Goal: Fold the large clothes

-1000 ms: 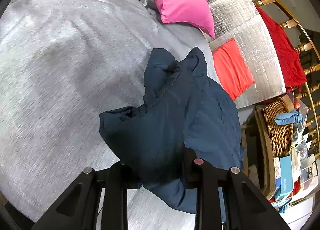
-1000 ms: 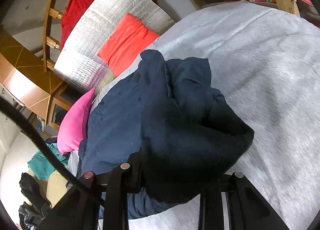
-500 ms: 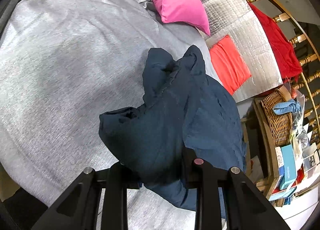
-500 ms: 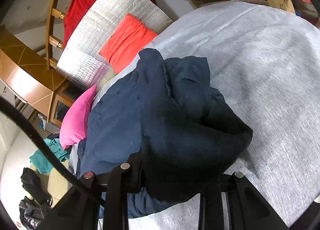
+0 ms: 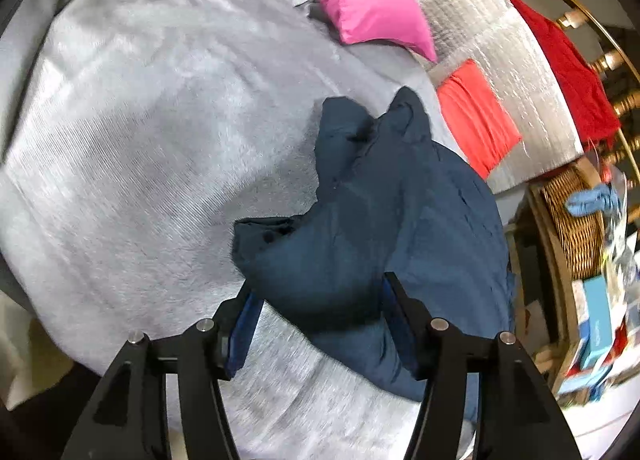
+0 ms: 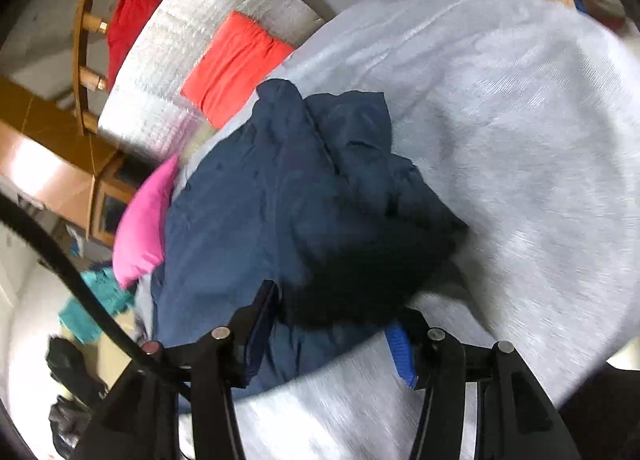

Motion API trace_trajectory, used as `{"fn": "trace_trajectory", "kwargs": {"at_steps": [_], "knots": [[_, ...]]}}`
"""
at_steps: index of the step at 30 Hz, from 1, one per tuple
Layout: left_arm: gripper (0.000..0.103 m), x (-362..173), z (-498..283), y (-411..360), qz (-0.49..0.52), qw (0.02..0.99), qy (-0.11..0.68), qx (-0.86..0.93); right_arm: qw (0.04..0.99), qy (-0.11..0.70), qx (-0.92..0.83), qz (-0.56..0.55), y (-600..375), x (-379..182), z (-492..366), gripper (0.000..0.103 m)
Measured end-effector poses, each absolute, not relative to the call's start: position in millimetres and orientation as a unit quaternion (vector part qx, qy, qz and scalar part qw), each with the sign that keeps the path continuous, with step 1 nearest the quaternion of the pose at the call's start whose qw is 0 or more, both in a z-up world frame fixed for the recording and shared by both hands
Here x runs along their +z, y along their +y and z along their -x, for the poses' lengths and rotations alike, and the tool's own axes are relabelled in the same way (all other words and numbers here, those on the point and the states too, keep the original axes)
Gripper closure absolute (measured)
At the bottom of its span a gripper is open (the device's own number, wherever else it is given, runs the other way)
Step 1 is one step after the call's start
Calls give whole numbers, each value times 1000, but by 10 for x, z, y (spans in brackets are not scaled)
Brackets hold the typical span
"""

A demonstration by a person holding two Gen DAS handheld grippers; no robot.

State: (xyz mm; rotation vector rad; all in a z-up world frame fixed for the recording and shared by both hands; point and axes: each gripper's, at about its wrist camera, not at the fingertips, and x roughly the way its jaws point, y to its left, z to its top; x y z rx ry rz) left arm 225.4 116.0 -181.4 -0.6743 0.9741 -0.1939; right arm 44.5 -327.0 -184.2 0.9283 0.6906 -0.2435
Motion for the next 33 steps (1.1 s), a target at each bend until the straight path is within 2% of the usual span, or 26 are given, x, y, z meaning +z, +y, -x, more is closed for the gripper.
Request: {"fn": "trace_trajectory", "kwargs": {"at_steps": [4,8,10,11,14,16,17,18,23,28,31,33], "knots": [[40,-1547,-2093,1193,263,865,419,-82,849,328,-115,-397,-3208,-1628,-221,48],[29,-1286,-1997,1096,210,905,364,-74,885,292,-106,-346,-3161,-1333,-118,48],[29,-1255,-2014,954,170,916,357,-72,894,286,-86,-333,-3143,-1267,-191,52],[28,-1282,-2030,909,155,915,364,-78,897,288,-77,-328,-3131,-1253,-280,56],[26,-1485,-2197,754,121,899,414,-69,891,305,-80,-326,-3162,-1340,-525,57],[24,-1666,-2298,688,88,885,454,-48,864,360,-99,-338,-3254,-1570,-753,57],[17,-1757,-2350,672,79,878,470,-42,843,389,-105,-355,-3314,-1715,-832,64],[13,-1789,-2355,692,79,875,476,-35,830,402,-108,-371,-3365,-1805,-860,66],[12,-1740,-2394,835,114,859,498,-44,832,395,-98,-378,-3416,-1690,-840,66],[12,-1480,-2553,733,58,880,470,-33,869,350,-100,-336,-3422,-1380,-938,66],[12,-1542,-2686,620,25,879,475,-27,865,353,-110,-339,-3519,-1414,-1127,66],[10,-1682,-2756,591,27,871,489,-30,847,382,-113,-352,-3636,-1635,-1318,66]]}}
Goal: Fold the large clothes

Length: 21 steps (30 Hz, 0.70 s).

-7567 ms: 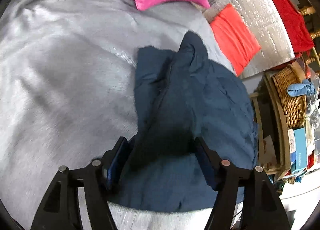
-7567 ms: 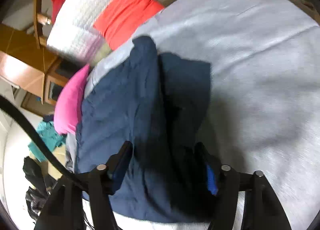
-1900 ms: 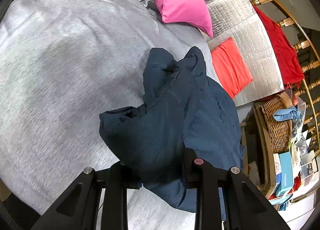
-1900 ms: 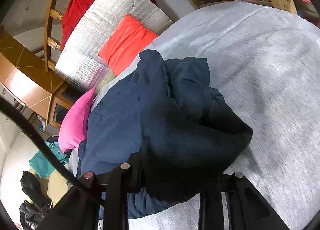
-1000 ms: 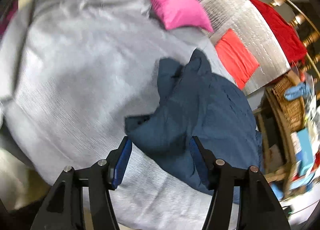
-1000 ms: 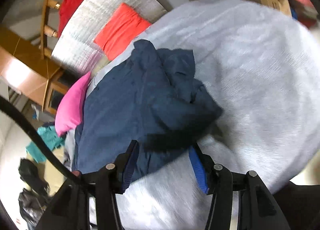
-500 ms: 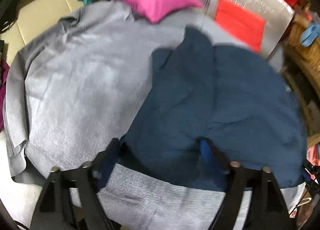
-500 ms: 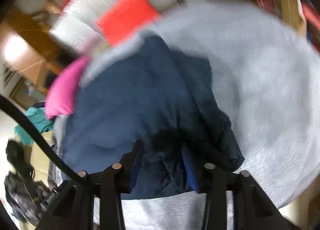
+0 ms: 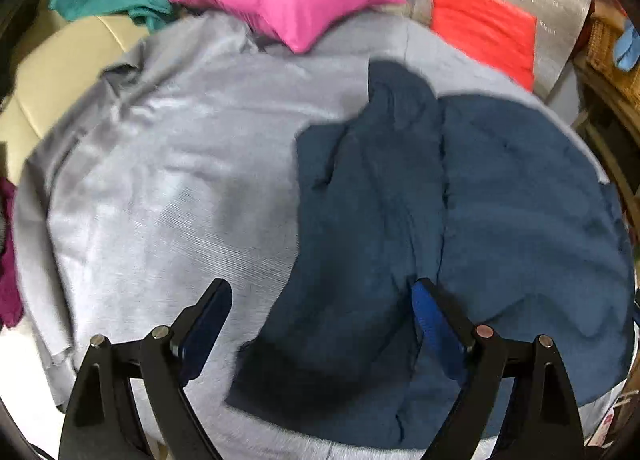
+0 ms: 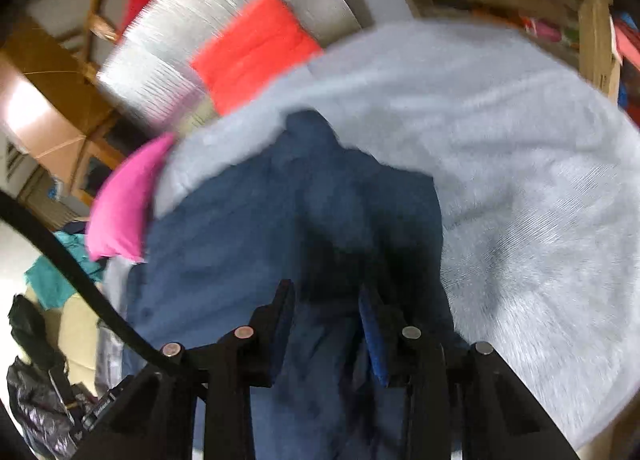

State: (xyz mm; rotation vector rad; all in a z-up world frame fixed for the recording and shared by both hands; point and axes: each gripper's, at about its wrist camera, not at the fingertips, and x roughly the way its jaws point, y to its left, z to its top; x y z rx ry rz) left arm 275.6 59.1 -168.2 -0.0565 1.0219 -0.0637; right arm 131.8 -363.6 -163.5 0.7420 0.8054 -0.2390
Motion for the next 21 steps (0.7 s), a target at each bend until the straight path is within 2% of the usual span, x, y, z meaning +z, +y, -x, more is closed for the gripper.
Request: {"fn": "trace_trajectory", "kwargs": {"at_steps": [2,5,8,12,15,17,21], "knots": [[5,-1733,-2751,642,58,870,488,-24,833,401,-103,-368,-3694,-1780,-1411,66],[4,-1749,-2781,695,76,864,497,-29,836,396,-107,-364,-3685,-1724,-1427,66],[4,-1685,-2743,633,43,874,484,-20,855,361,-112,-354,-3641,-1550,-1347,64],[4,-1593,-2629,416,-52,893,448,6,892,317,-85,-310,-3469,-1306,-1299,64],[4,-1545,-2596,251,-115,898,423,26,877,365,-72,-303,-3336,-1441,-1464,58],[5,-1534,-2564,153,-150,900,408,36,861,407,-85,-292,-3270,-1604,-1567,58],[6,-1530,-2556,95,-176,900,396,41,863,411,-93,-279,-3188,-1619,-1576,51]]}}
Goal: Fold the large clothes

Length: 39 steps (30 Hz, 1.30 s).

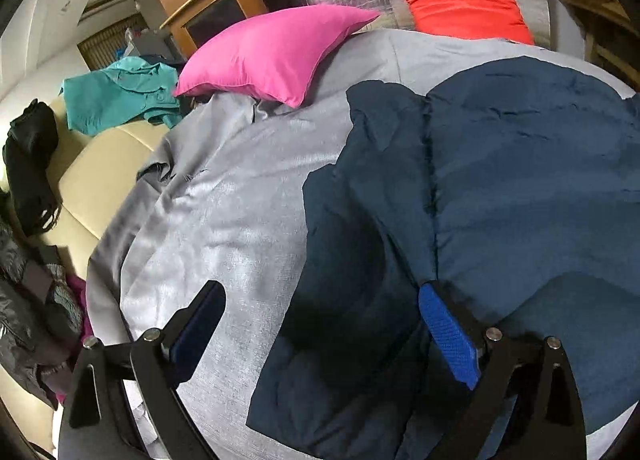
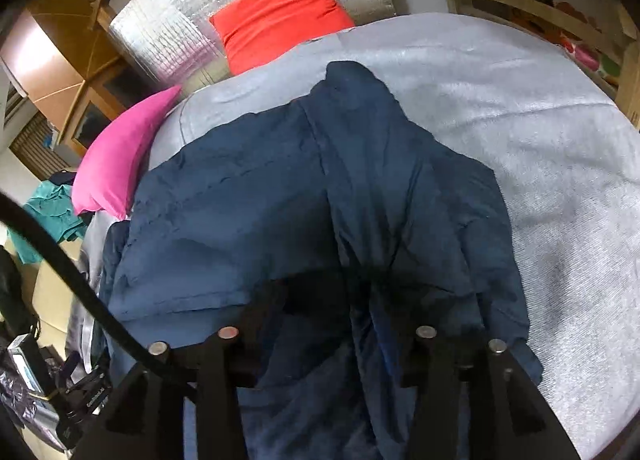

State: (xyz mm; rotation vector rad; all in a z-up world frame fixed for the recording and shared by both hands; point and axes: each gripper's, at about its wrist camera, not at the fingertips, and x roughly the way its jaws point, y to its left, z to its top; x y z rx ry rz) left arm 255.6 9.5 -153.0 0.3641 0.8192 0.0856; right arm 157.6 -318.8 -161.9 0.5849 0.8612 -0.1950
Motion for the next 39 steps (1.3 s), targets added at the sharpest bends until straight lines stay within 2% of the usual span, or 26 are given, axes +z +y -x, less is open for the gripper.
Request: {"fn": "trace_trajectory", "kwargs": {"at_steps": [4,9,14,18,20,25,27,36,38,39], "knots": [[6,-1522,-2565,136,-167,901,398,37,862,412,-91,-283,-3183,-1634,-1618,49],[6,-1541,-2567,99,-173,902,394,37,868,410,-58,-275,-3147,-1615,-1704,26],[6,-1543,-2563,100,-173,902,393,35,881,389,-66,-263,-3066,-1497,-1640,26],[6,-1535,-2557,109,-172,903,393,33,892,362,-72,-260,-3079,-1411,-1468,36],[6,-1536,-2556,106,-173,903,393,32,897,354,-85,-250,-3084,-1377,-1399,36],[5,-1548,-2557,108,-169,903,393,31,874,416,-86,-236,-3115,-1587,-1516,37],[5,-1551,-2556,118,-168,903,394,32,879,409,-91,-227,-3090,-1556,-1509,37],[6,-1370,-2515,448,-110,915,385,47,893,335,-89,-288,-3332,-1343,-1199,37],[6,-1390,-2548,564,-98,913,390,64,883,351,-86,-298,-3398,-1403,-1219,38],[6,-1451,-2588,583,-101,907,404,67,874,370,-86,-304,-3415,-1480,-1253,41]]}}
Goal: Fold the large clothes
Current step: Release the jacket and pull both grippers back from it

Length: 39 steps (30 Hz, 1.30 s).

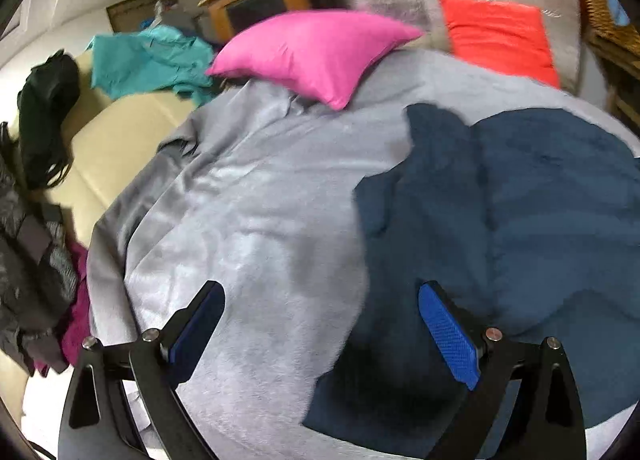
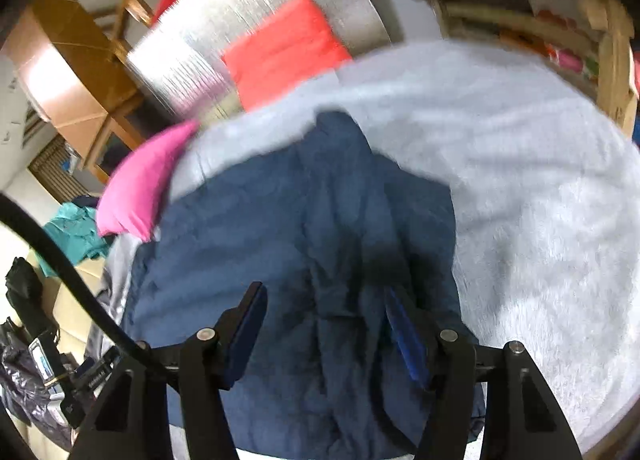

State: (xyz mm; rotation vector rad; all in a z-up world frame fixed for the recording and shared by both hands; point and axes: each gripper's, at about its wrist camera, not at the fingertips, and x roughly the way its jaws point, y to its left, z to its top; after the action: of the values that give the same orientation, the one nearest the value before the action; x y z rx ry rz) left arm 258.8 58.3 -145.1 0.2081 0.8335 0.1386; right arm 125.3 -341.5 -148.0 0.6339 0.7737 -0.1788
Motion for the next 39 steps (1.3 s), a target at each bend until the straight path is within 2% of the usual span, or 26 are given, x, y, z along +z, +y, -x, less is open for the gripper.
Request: {"fn": "trace_trajectory", "kwargs": {"at_steps": [3,7,13,18,22,29,32,39], "knots": [[5,-1629,-2660,546,-109,890,440,57,858,402,-88,-306,-3433,-1611,-1334,47],[6,-1560,-2587,487,-129,897,419,64,873,368,-95,-304,-3413,-1484,-1238,47],[6,-1377,-2429,651,-74,913,397,57,909,325,-49,-257,-3180,-1260,-1152,48],[5,-1643,-2528,528,-106,889,443,40,874,432,-39,-220,-2949,-1646,-1447,48],[5,-1614,-2502,470,-123,892,433,49,876,433,-47,-209,-2900,-1633,-1494,45],[5,-1244,-2173,491,-103,919,376,61,905,379,-66,-180,-2766,-1374,-1326,44],[5,-1069,-1944,492,-85,928,358,56,917,345,-73,-186,-2727,-1235,-1111,33],[5,-604,-1500,366,-87,945,313,30,937,296,-103,-157,-2465,-927,-582,29]]}}
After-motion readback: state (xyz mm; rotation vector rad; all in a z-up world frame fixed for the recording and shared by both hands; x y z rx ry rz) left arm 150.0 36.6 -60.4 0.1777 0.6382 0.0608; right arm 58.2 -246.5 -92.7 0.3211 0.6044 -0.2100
